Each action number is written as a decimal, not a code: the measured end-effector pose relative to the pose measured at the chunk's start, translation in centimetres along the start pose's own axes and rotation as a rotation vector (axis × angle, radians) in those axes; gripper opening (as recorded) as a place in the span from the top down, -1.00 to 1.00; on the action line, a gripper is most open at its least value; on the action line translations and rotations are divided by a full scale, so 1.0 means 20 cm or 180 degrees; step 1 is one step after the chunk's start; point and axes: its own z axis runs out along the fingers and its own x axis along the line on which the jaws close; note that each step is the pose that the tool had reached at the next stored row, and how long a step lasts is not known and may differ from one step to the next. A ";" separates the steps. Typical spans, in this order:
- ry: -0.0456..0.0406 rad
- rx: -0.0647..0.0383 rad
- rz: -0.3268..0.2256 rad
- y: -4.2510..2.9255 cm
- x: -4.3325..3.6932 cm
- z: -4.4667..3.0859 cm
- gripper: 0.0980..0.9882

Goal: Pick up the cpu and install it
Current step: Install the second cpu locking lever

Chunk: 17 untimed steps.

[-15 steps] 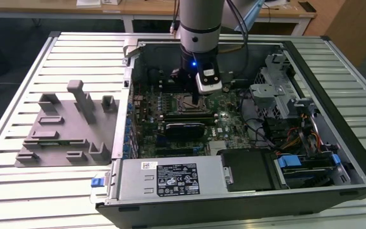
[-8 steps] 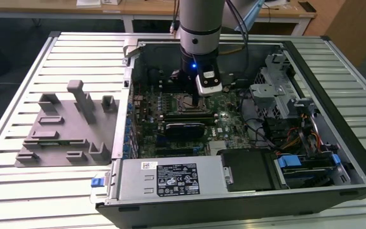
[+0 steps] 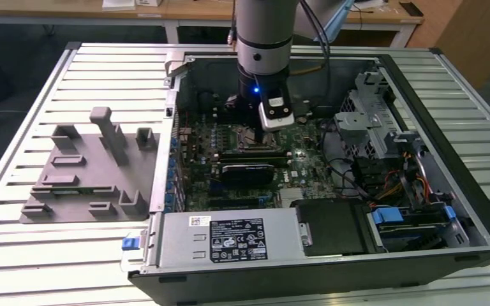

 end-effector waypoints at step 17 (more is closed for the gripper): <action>0.0037 -0.0096 0.0003 -0.064 0.009 0.014 0.98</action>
